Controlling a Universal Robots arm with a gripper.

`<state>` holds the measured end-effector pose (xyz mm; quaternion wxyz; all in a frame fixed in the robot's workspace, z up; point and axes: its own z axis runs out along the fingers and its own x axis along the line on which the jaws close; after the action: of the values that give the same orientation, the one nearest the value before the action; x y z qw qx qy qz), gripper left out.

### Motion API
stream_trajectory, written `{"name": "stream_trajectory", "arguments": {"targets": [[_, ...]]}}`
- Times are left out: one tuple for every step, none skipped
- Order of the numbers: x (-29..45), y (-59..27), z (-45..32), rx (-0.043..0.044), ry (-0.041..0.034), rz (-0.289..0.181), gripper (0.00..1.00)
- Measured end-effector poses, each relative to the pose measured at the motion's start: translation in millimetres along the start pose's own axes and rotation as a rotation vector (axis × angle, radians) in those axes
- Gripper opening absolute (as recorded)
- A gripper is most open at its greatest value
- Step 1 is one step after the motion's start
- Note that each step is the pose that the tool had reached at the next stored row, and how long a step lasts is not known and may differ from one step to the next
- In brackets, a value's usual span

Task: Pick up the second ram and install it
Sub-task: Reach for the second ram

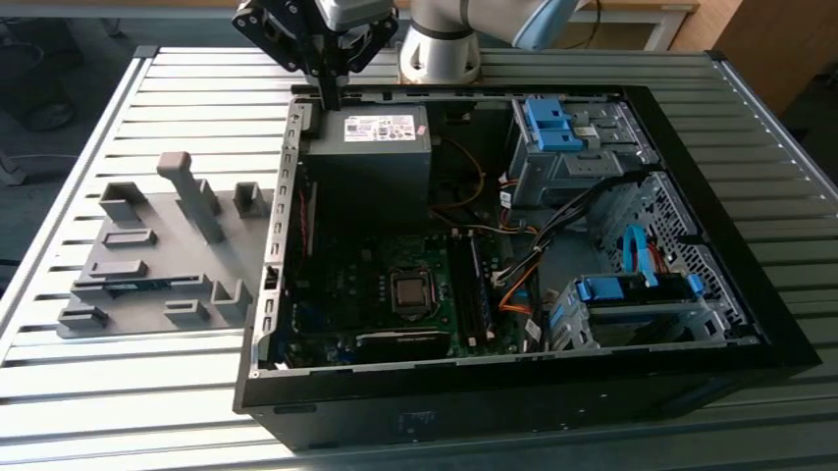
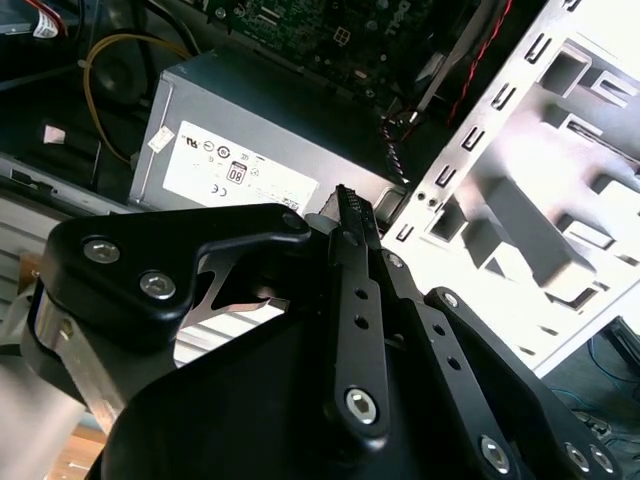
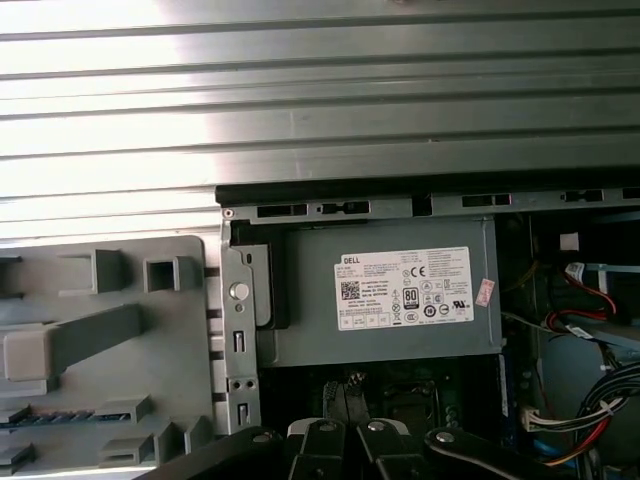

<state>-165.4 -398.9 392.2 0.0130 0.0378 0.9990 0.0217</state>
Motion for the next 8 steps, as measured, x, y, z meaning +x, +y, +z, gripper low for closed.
{"name": "stream_trajectory", "arguments": {"targets": [[0.3,0.0,0.0,-0.0001,0.0,0.0,0.11],[0.8,-0.1,0.0,0.0,0.0,0.0,0.11],[0.9,-0.1,0.0,-0.0001,0.0,0.0,0.11],[1.0,-0.1,0.0,0.0,0.0,0.0,0.11],[1.3,-0.1,0.0,0.0,0.0,0.0,0.11],[1.4,-0.1,0.0,-0.0001,0.0,0.0,0.11],[1.6,-0.1,0.0,-0.0001,0.0,0.0,0.11],[1.9,-0.1,0.0,-0.0001,0.0,0.0,0.11]]}}
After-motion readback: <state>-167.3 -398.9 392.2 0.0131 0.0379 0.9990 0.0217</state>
